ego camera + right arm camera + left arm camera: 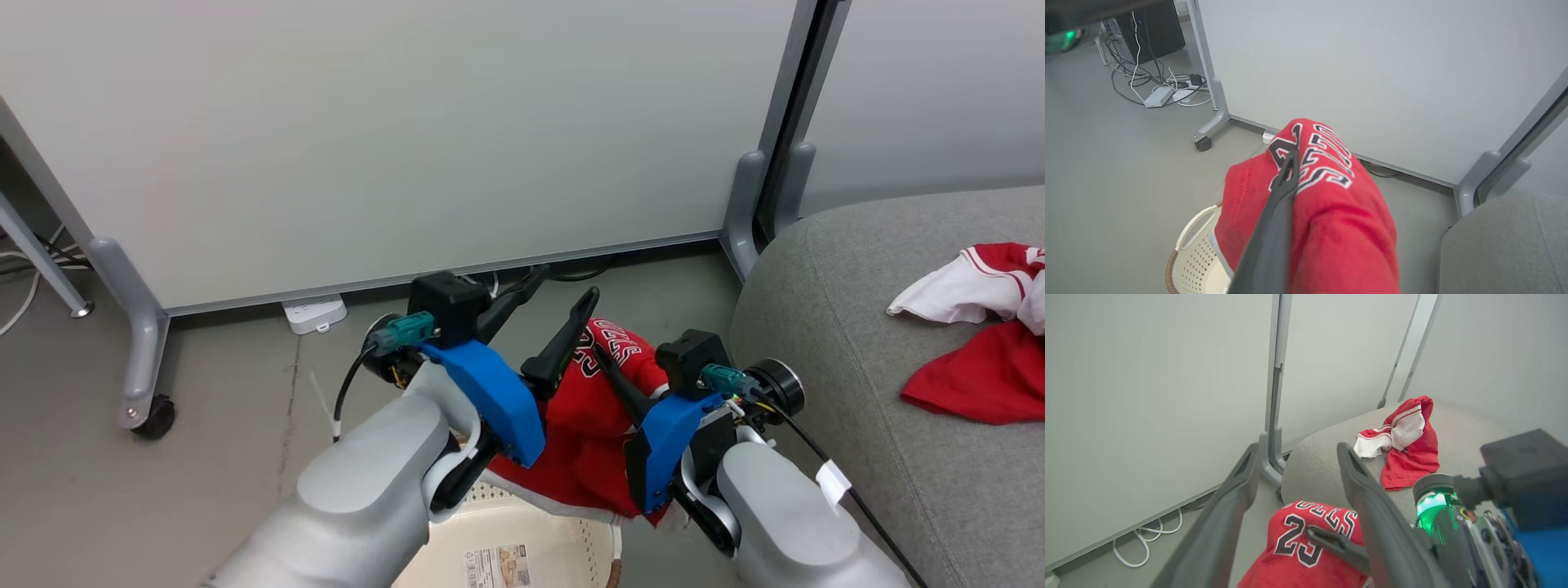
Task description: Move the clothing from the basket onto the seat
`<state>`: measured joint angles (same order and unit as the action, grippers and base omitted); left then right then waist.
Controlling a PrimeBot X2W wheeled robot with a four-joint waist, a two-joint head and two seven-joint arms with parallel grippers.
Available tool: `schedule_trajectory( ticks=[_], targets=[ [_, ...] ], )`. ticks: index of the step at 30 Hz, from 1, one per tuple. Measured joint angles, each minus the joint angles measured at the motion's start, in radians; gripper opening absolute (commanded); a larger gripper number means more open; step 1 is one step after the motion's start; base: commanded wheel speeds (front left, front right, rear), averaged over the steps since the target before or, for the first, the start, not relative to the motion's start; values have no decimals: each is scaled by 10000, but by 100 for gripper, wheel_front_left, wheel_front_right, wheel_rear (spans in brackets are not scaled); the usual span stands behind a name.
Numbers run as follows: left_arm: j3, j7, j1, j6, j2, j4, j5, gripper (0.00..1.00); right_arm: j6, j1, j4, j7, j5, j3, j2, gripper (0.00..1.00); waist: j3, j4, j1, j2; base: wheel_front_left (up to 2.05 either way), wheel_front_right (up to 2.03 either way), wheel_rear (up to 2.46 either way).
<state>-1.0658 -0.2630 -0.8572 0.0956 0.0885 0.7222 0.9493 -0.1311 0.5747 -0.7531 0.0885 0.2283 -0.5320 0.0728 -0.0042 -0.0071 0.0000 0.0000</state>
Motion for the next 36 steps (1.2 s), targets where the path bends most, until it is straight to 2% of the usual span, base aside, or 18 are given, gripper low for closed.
schedule_trajectory(
  ticks=[8,15,25,36],
  targets=[
    [2220,0,2251,-495,685,-2234,-2529,100,0,-10,25,6,-8,401,96,0,69,260,0,0,0,0,0],
    [4048,0,4289,-491,832,-3340,-3906,100,0,-46,132,-86,-107,608,132,0,133,432,0,0,0,0,0],
    [5473,0,5643,-136,880,-3421,-5288,100,0,-193,370,-213,-171,775,190,0,253,580,0,0,0,0,0],
    [6117,0,6006,148,508,-3214,-5852,100,0,-442,462,-316,-184,846,180,0,82,619,-1,0,0,0,0]
  ],
)
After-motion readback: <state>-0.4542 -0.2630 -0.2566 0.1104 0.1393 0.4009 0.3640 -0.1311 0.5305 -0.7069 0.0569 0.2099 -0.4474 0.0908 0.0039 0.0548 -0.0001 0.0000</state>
